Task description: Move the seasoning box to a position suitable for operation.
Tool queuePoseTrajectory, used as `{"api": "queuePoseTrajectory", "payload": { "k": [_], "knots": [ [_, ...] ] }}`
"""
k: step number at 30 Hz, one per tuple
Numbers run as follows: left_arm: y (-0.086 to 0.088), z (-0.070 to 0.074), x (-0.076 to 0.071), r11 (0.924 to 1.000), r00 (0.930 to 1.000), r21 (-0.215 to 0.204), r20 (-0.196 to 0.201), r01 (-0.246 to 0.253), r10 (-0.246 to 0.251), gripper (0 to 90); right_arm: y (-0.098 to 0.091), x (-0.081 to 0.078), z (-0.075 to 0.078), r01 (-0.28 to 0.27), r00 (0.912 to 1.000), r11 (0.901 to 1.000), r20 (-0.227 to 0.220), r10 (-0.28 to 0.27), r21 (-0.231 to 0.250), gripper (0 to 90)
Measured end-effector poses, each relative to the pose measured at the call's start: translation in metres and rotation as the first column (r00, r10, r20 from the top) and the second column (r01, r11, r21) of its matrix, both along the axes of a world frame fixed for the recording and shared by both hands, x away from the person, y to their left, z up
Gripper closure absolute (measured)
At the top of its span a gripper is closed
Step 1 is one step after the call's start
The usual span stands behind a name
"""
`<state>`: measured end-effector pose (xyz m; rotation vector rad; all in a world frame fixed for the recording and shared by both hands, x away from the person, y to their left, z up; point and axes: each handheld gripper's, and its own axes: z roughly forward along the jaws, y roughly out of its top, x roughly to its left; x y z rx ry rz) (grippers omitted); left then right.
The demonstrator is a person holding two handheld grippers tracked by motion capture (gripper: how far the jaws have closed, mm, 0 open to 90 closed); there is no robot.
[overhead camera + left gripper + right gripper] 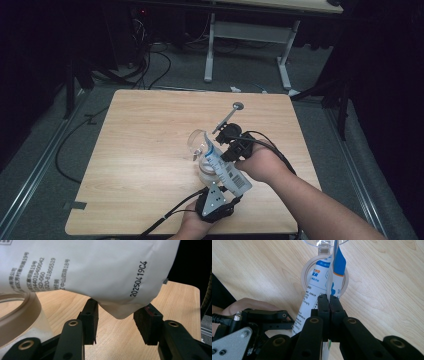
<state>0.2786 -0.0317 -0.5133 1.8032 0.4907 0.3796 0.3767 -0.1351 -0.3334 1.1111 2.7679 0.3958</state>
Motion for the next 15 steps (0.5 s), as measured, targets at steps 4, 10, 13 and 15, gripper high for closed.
{"api": "queuePoseTrajectory", "payload": {
  "k": [4, 10, 13, 15],
  "knots": [
    [-0.0005, -0.0015, 0.0013, 1.0000, 0.9999, 0.007, -0.010, 0.000, 0.000, 55.4, -0.0006, 0.0000, -0.0010, 0.003, 1.0000, 1.0000, -0.004, -0.003, 0.002, 89.7],
    [0.0009, -0.0054, 0.0040, 0.9999, 0.9996, 0.014, -0.028, -0.005, 0.005, 55.5, -0.0011, -0.0012, -0.0004, 0.013, 0.9999, 0.9999, -0.006, -0.013, 0.002, 89.6],
    [0.0014, -0.0067, 0.0048, 0.9998, 0.9994, 0.017, -0.034, -0.006, 0.007, 55.6, -0.0020, -0.0017, -0.0002, 0.012, 0.9999, 0.9999, -0.006, -0.012, 0.002, 89.7],
    [0.0012, -0.0067, 0.0044, 0.9998, 0.9995, 0.017, -0.032, -0.005, 0.006, 55.6, -0.0025, -0.0022, -0.0004, 0.016, 0.9999, 0.9999, -0.005, -0.016, 0.004, 89.7]
  ]
}}
